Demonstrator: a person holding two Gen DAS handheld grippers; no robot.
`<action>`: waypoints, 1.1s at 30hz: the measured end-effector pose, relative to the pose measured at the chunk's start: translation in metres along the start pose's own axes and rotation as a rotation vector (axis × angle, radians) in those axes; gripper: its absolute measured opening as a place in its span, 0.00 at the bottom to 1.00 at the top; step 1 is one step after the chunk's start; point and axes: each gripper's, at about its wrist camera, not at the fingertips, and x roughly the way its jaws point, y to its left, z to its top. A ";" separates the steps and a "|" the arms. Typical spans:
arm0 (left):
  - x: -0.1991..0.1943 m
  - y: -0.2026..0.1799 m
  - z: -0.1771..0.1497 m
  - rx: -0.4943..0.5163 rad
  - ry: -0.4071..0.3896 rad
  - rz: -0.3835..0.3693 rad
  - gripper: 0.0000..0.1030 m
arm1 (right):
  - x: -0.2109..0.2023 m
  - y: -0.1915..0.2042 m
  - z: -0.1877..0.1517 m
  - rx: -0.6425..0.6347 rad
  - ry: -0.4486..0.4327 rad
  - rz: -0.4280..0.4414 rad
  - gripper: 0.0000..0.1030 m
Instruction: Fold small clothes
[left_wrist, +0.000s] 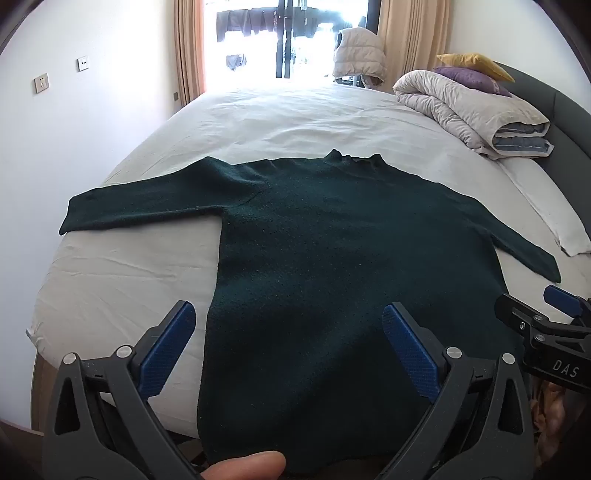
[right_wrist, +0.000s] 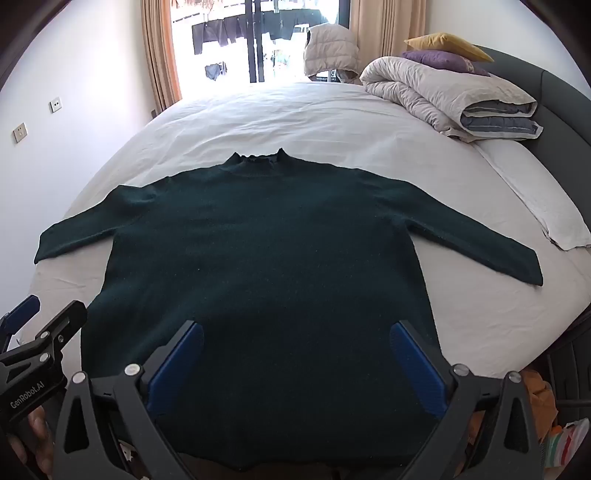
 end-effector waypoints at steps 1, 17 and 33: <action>-0.001 0.000 0.000 0.001 -0.003 0.001 1.00 | 0.000 0.000 0.000 -0.001 0.000 -0.002 1.00; 0.006 0.000 -0.004 -0.011 0.013 0.000 1.00 | -0.004 -0.004 0.002 -0.003 0.005 -0.003 1.00; 0.009 0.001 -0.008 -0.010 0.015 0.000 1.00 | 0.004 0.003 -0.005 -0.012 0.021 -0.004 1.00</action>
